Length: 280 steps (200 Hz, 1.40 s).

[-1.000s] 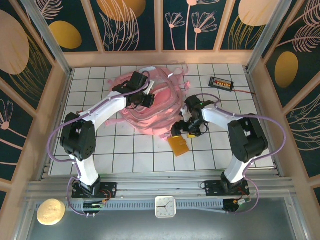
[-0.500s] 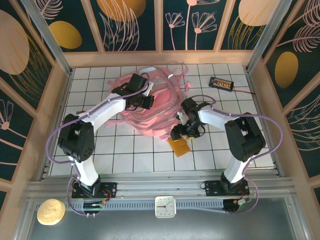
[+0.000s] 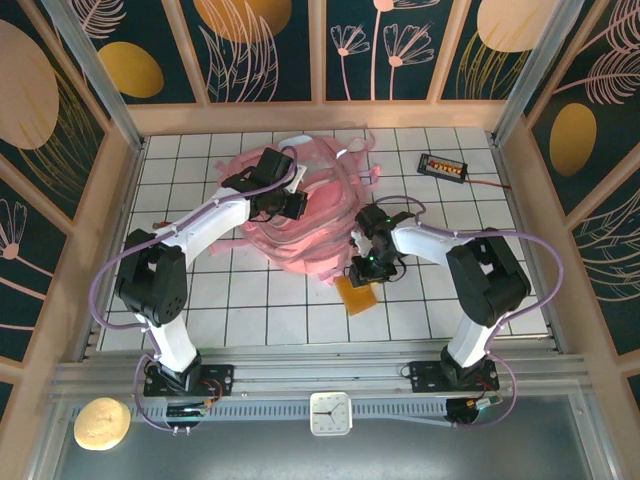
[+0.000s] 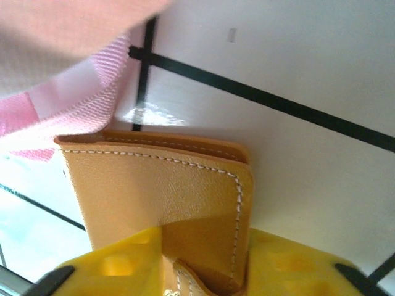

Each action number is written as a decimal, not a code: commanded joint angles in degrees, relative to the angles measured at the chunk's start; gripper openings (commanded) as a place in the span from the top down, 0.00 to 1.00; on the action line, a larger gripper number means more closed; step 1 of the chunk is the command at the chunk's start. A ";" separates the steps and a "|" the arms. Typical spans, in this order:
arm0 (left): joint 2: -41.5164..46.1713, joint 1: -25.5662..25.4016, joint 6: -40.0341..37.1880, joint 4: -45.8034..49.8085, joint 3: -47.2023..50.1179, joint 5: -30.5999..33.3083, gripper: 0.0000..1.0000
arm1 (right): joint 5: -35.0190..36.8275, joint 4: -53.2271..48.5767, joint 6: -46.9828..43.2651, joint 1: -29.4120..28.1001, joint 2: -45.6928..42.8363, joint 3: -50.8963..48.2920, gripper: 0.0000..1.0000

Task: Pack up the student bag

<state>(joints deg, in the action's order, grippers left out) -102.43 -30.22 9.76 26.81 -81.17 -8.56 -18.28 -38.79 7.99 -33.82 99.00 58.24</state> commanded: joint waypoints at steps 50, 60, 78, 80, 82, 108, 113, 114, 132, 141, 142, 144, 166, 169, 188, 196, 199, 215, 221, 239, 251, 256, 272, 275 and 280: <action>2.59 -0.19 2.23 1.07 0.16 -1.23 1.00 | 1.30 -3.97 2.95 -0.10 -7.65 0.91 1.00; 2.63 -0.19 2.61 0.96 -0.25 -1.59 1.00 | 0.35 -4.41 3.44 0.53 -8.95 0.83 1.00; 2.61 -0.19 3.37 0.70 -1.04 -2.31 1.00 | -1.50 -5.35 3.91 2.16 -11.72 0.22 1.00; 2.66 -0.19 3.46 0.70 -1.13 -2.38 1.00 | -1.78 -5.47 3.95 2.18 -12.08 0.15 1.00; 2.67 -0.19 3.50 0.70 -1.24 -2.50 1.00 | -2.07 -5.63 4.03 2.14 -12.52 0.08 1.00; 2.63 -0.19 4.37 0.61 -2.39 -2.96 1.00 | -5.80 -7.69 5.20 7.84 -18.69 -1.05 1.00; 2.75 -0.19 4.54 0.61 -2.61 -3.04 1.00 | -6.35 -8.27 5.51 8.98 -19.92 -0.91 1.00; 2.76 -0.15 4.55 0.57 -2.69 -3.04 1.00 | -6.47 -8.38 5.57 9.23 -20.13 -0.88 1.00; 2.91 -0.19 5.38 0.36 -3.37 -3.59 1.00 | -10.30 -10.15 7.29 13.04 -23.73 0.80 1.00; 3.18 -0.19 5.88 0.01 -3.77 -4.04 1.00 | -12.27 -10.28 8.92 14.25 -25.03 2.01 1.00; 3.19 -0.19 5.93 0.01 -3.84 -4.11 1.00 | -12.50 -10.27 9.12 14.41 -25.10 2.12 1.00; 3.24 -0.19 6.09 0.02 -3.94 -4.23 1.00 | -12.97 -10.19 9.47 14.60 -25.33 2.47 1.00; 3.66 -0.19 7.40 0.38 -5.64 -5.04 1.00 | -17.26 -7.41 16.68 15.33 -26.10 5.01 1.00; 3.77 -0.19 7.57 0.41 -5.93 -5.18 1.00 | -17.88 -6.77 18.13 15.34 -25.99 5.24 1.00; 3.47 -0.19 8.86 1.20 -8.09 -6.71 1.00 | -20.14 -0.71 27.24 15.34 -25.19 6.18 1.00; 3.33 -0.19 9.59 1.23 -8.86 -7.67 1.00 | -19.76 2.52 31.29 15.32 -24.89 6.19 1.00; 3.21 -0.19 9.92 1.23 -9.16 -8.04 1.00 | -19.51 3.71 32.79 15.28 -24.76 6.19 1.00; 2.61 -0.19 11.15 1.15 -10.60 -9.61 1.00 | -18.37 10.70 40.56 15.31 -23.42 5.90 1.00; 2.39 -0.19 11.45 1.14 -11.08 -10.01 1.00 | -18.01 13.67 43.31 15.32 -22.73 5.75 1.00; 1.80 -0.19 11.61 1.40 -11.93 -10.50 1.00 | -16.38 21.17 49.82 15.04 -20.16 5.80 1.00; 1.58 -0.19 11.66 1.48 -12.00 -10.77 1.00 | -13.93 24.36 52.77 14.71 -18.44 6.48 1.00; 1.49 -0.19 11.60 1.56 -11.91 -10.86 1.00 | -13.25 25.87 53.94 14.58 -17.61 6.76 1.00; 1.52 -0.19 11.54 1.67 -11.65 -11.04 1.00 | -10.47 28.30 56.76 13.81 -14.83 8.56 1.00; 1.57 -0.19 11.55 1.59 -11.53 -11.11 1.00 | -10.38 28.88 57.11 13.64 -14.26 8.86 1.00; 1.66 -0.19 11.58 1.46 -11.32 -11.05 1.00 | -9.57 29.07 57.73 13.29 -13.18 9.60 1.00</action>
<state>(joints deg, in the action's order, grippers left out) -102.24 -30.22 20.01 31.77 -89.89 -15.90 -32.10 -18.83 57.21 -19.14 82.50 63.94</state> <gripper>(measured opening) 0.074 0.061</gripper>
